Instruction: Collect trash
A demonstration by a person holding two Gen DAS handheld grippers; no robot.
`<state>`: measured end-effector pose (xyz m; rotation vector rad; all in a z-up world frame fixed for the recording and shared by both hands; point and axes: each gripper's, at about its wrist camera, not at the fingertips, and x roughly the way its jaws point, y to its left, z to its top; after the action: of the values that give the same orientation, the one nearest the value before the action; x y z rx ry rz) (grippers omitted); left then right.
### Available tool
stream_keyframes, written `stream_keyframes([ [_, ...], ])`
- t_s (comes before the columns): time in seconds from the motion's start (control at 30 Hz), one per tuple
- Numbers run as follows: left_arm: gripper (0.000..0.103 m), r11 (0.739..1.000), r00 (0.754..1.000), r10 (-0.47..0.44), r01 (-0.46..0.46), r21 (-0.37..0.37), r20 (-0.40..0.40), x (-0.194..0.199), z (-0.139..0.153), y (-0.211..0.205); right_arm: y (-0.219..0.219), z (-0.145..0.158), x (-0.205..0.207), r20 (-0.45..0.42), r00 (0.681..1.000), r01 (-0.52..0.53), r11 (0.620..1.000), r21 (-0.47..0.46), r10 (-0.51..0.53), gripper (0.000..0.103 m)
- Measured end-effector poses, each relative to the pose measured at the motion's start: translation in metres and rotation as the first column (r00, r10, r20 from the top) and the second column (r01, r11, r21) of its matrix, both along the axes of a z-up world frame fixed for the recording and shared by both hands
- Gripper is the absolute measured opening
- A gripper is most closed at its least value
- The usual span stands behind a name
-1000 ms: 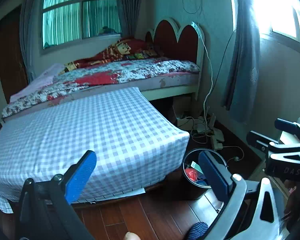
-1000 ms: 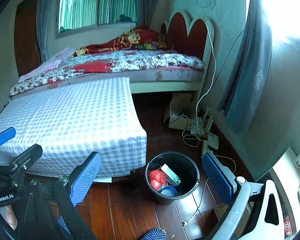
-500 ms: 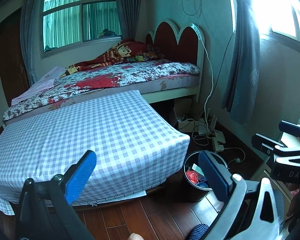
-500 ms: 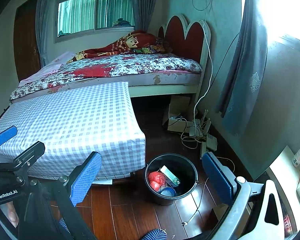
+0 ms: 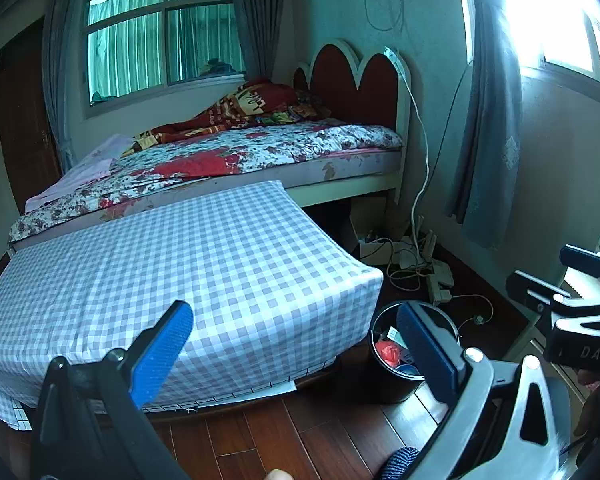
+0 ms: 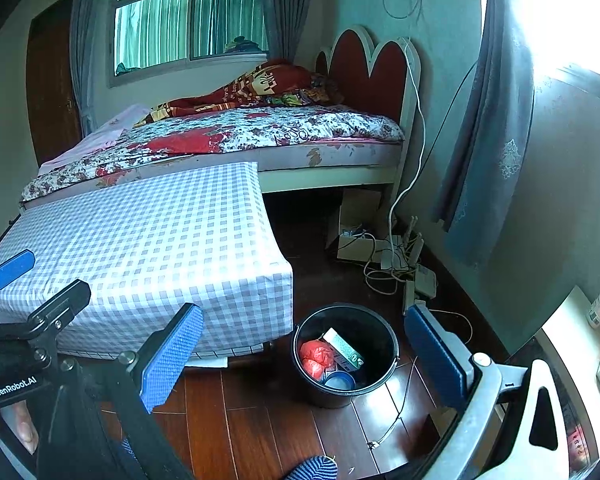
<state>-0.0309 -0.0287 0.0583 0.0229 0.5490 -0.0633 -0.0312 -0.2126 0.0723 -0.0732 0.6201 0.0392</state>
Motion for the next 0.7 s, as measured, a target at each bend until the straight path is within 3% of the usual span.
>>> stream_keyframes([
  [0.7, 0.102, 1.0, 1.0, -0.008, 0.008, 0.012, 0.003, -0.0006, -0.0003, -0.0016, 0.0006, -0.0015, -0.003, -0.005, 1.0, 0.001, 1.0, 0.007, -0.001, 0.102],
])
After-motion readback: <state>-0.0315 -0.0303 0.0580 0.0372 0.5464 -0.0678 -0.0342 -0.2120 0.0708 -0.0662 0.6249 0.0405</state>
